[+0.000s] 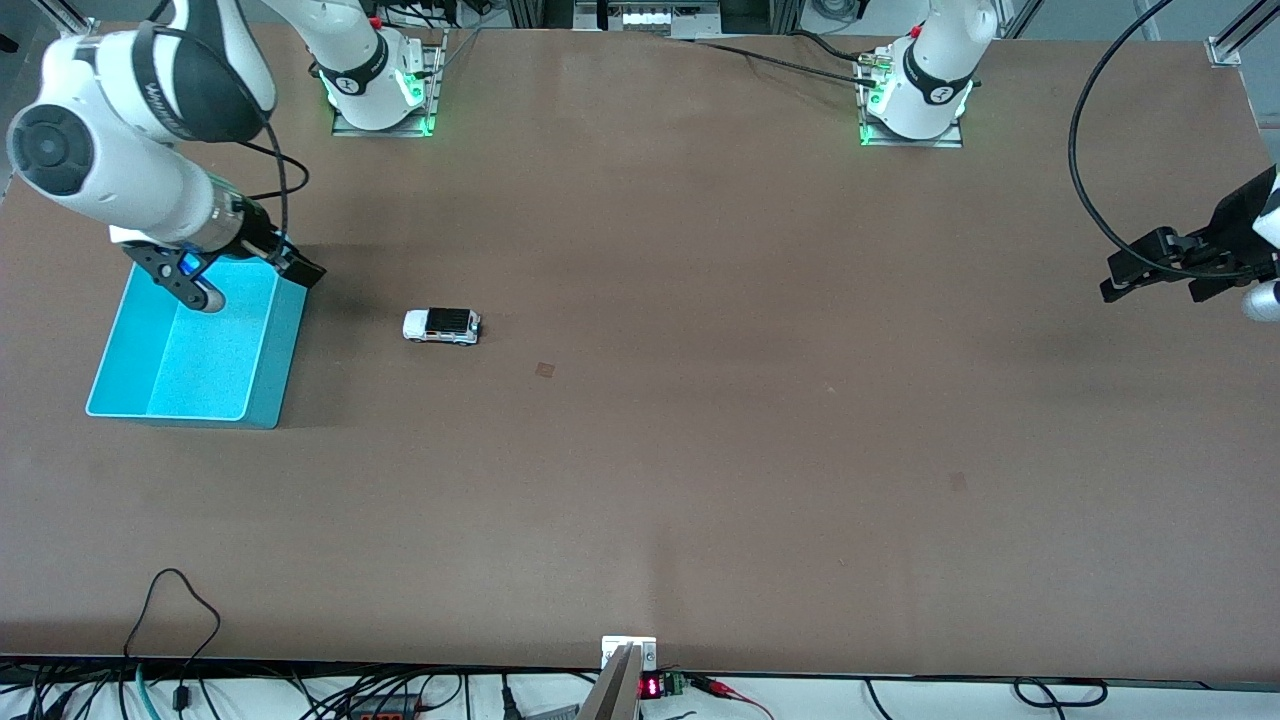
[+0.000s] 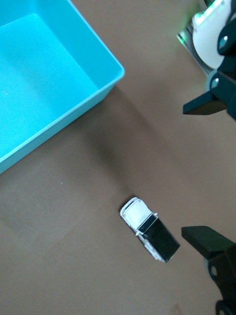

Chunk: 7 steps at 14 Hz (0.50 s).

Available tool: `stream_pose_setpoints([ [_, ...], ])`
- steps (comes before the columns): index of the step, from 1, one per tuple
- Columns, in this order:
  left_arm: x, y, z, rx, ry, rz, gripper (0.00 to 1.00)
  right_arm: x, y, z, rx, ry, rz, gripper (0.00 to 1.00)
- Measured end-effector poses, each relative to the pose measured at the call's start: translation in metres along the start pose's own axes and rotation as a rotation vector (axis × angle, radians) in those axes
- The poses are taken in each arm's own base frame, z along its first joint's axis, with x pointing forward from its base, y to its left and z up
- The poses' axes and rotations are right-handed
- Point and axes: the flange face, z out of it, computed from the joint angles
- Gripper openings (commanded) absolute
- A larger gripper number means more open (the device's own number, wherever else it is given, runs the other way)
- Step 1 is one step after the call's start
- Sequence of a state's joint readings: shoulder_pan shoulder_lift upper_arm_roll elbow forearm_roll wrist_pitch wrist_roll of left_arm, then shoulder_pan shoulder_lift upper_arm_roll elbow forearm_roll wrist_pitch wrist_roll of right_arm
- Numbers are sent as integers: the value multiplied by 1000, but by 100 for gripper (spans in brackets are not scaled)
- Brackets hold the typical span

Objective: Wind and store white jeep toy
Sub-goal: 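Return the left arm to rest while the right gripper reaches the jeep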

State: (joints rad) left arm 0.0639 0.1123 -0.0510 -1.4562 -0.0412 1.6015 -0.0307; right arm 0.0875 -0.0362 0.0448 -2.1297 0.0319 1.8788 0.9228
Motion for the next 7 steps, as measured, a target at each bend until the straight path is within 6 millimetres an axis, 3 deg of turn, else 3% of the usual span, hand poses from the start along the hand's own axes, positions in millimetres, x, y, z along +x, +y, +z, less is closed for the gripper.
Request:
stream_pose_setpoints([
  [7,0,-6,0,1,-2,-10,100,-45,-70,70,-21,23,457,100],
])
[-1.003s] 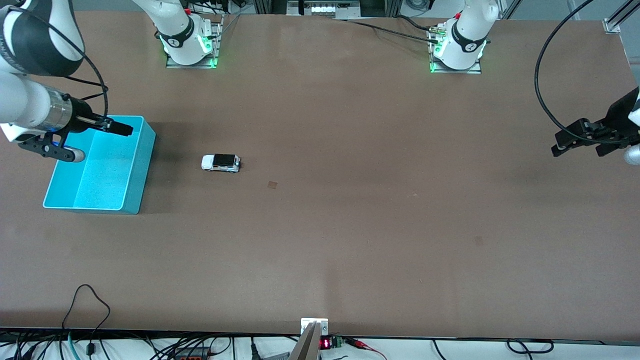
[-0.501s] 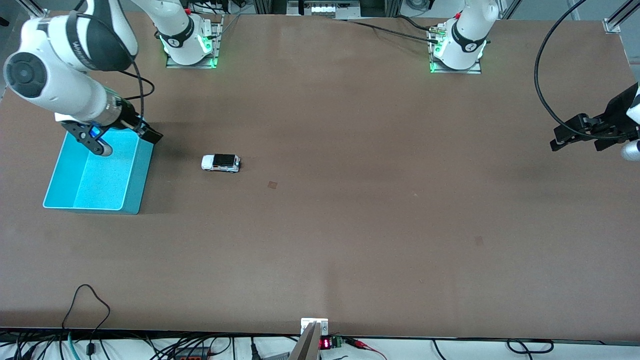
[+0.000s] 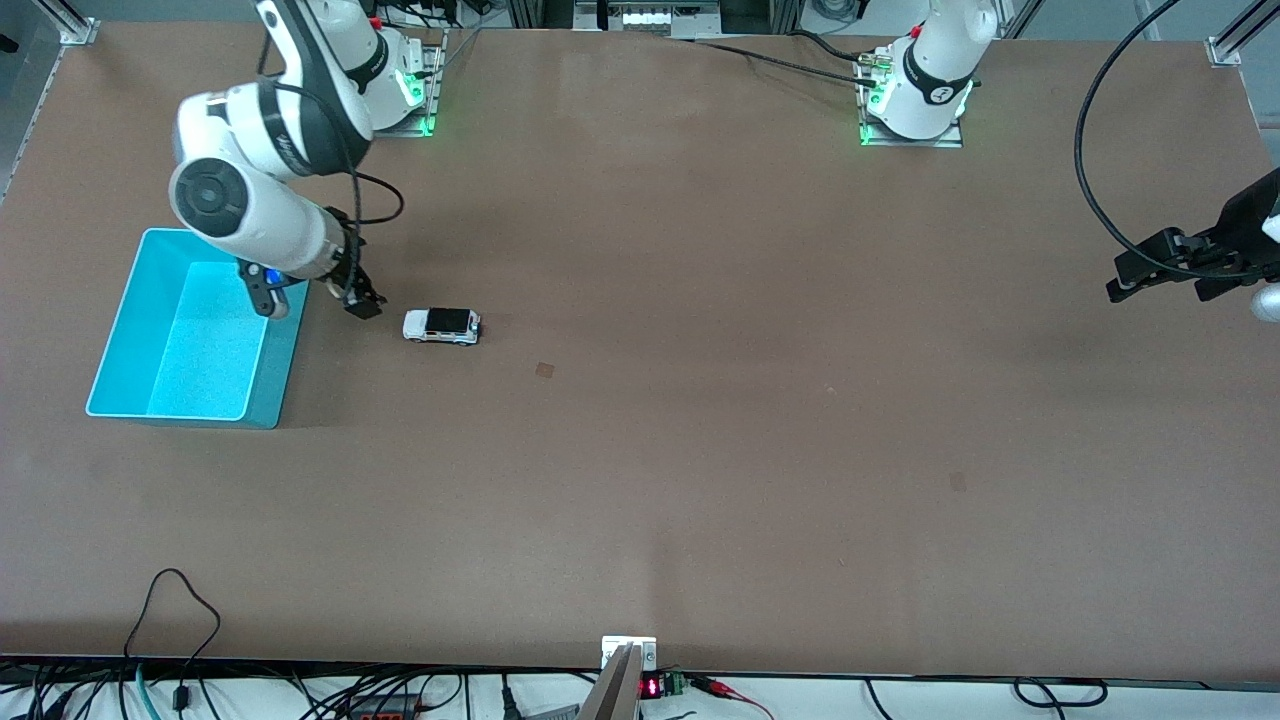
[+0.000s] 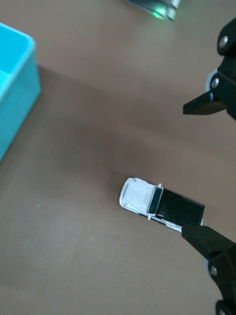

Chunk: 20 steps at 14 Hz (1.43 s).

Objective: Wind and store white jeep toy
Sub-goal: 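Return the left arm to rest while the right gripper reaches the jeep, then lower the right gripper and close it on the white jeep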

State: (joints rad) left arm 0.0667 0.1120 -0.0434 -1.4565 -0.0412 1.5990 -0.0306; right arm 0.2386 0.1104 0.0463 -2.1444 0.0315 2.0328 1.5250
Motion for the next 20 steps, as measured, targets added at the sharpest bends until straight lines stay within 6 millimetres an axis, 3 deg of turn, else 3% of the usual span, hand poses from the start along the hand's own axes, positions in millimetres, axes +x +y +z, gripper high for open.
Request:
stream_pose_setpoints([
  [4,-2,1,1,0,-13,2,100,-23,-21,29,51,2,182,100],
  [8,-5,1,2,1,-34,3,100,-30,-34,47,83,-41,297,100],
  [11,-6,1,1,1,-39,3,100,-36,-37,57,84,-61,310,100],
  [15,-6,1,3,1,-43,3,100,-49,-30,89,69,-50,285,100],
  [20,-4,2,4,1,-31,5,100,-46,-26,99,90,-48,258,100],
])
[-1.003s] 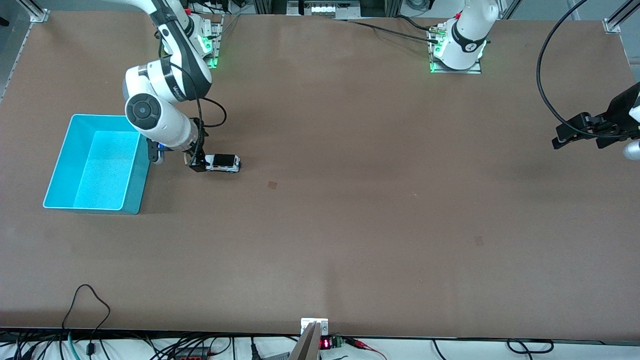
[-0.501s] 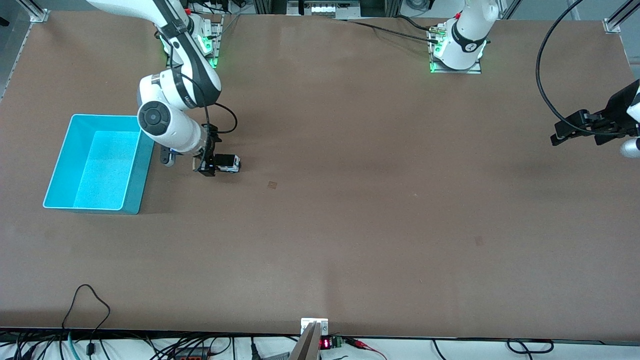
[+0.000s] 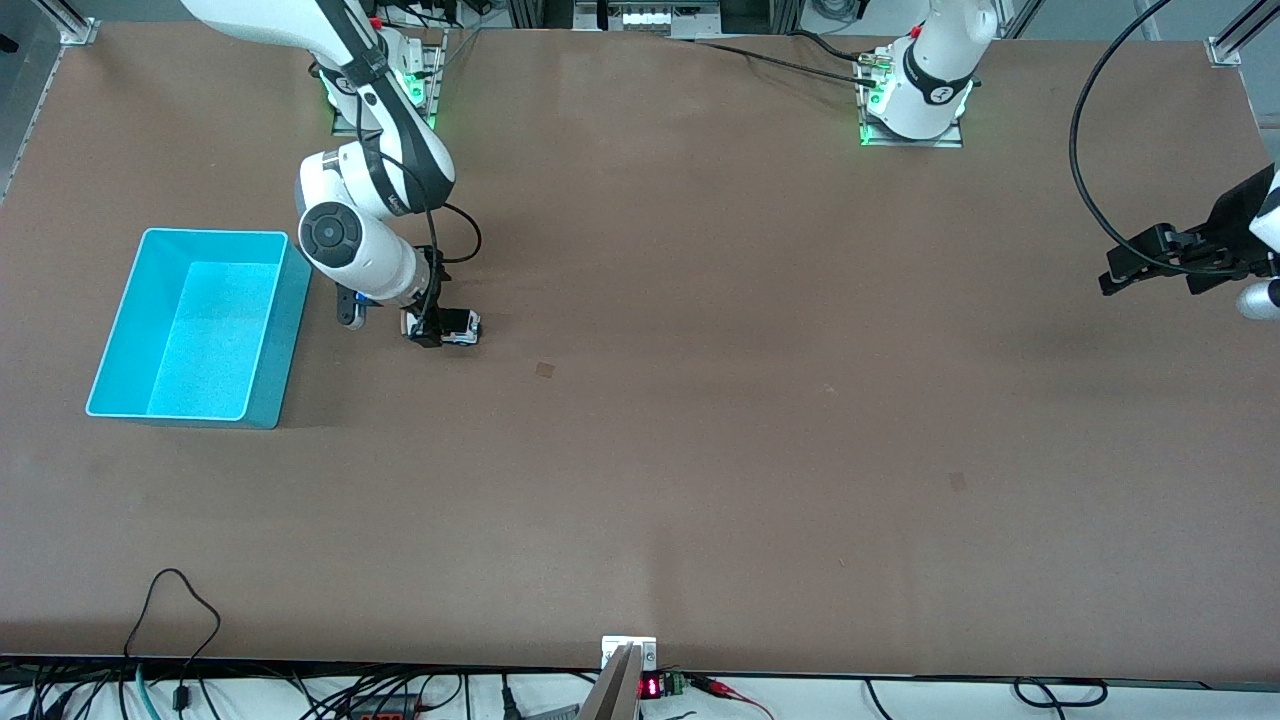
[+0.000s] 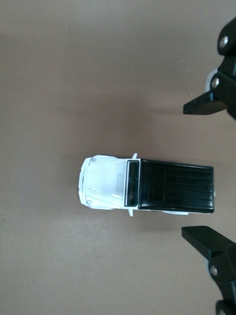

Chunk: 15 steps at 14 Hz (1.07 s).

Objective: Wind and store white jeep toy
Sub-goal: 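Lower the right gripper and close it on the white jeep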

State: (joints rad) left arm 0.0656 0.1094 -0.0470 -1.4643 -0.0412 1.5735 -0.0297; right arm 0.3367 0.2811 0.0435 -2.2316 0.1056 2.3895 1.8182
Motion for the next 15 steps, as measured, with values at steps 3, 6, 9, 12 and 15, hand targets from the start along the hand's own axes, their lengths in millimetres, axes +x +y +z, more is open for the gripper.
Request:
stream_pose_setpoints([
  [3,1,1,0,0,6,1,100,3,1,9,6,0,-12,100],
  [6,2,2,-1,-1,18,4,100,4,0,15,6,1,-14,100],
  [9,2,4,0,-1,17,7,100,5,0,21,17,0,-15,100],
  [12,3,4,1,-1,16,7,100,6,-1,35,20,1,-17,100],
  [15,3,4,1,-1,16,7,100,6,-1,41,17,3,-17,100],
])
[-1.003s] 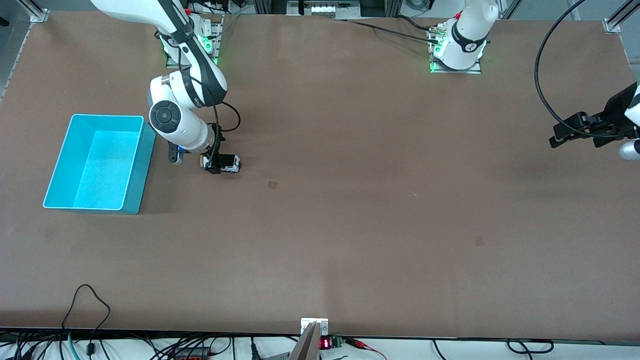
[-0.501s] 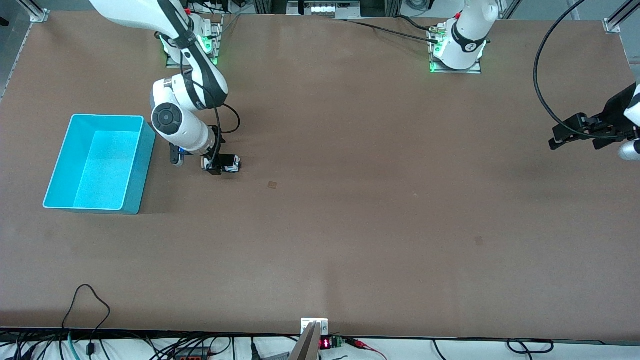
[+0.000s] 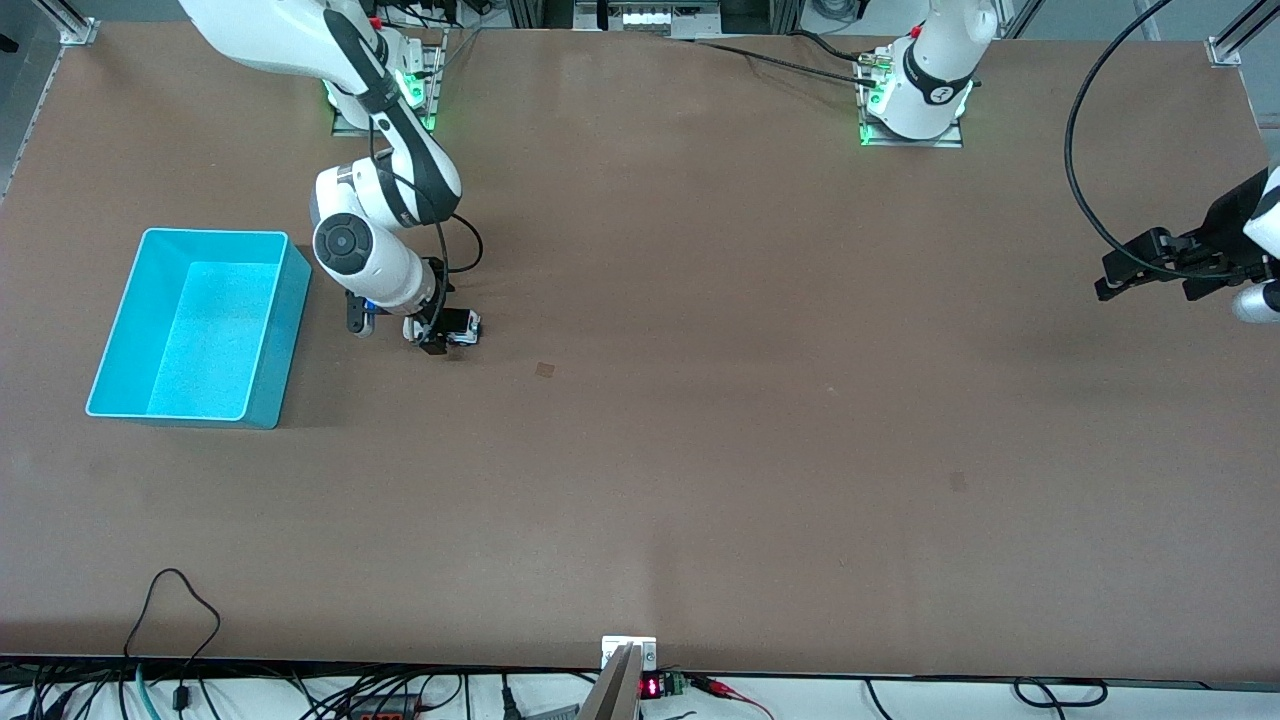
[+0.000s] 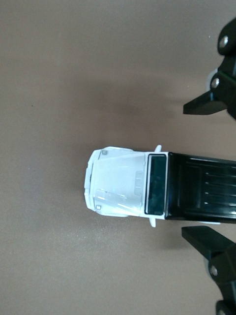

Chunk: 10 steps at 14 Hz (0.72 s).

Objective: Wind and store white jeep toy
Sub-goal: 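Lower the right gripper and close it on the white jeep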

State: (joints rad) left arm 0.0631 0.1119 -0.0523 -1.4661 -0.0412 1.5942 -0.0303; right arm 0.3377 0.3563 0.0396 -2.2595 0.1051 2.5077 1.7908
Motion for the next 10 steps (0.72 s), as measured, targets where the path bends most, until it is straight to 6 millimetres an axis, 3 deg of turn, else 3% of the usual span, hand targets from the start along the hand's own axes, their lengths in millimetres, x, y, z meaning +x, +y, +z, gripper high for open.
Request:
stream_pose_setpoints([
  [2,0,0,0,0,0,0,100,0,0,2,-4,1,-2,100],
  [3,0,0,0,0,0,0,100,0,1,3,-6,2,-8,95],
  [5,0,0,0,0,1,0,100,-1,1,4,-4,2,-33,74],
  [7,0,0,0,0,1,0,100,-2,1,3,-2,2,-46,44],
  [10,0,-2,0,0,0,-3,100,-2,1,3,-1,2,-49,23],
])
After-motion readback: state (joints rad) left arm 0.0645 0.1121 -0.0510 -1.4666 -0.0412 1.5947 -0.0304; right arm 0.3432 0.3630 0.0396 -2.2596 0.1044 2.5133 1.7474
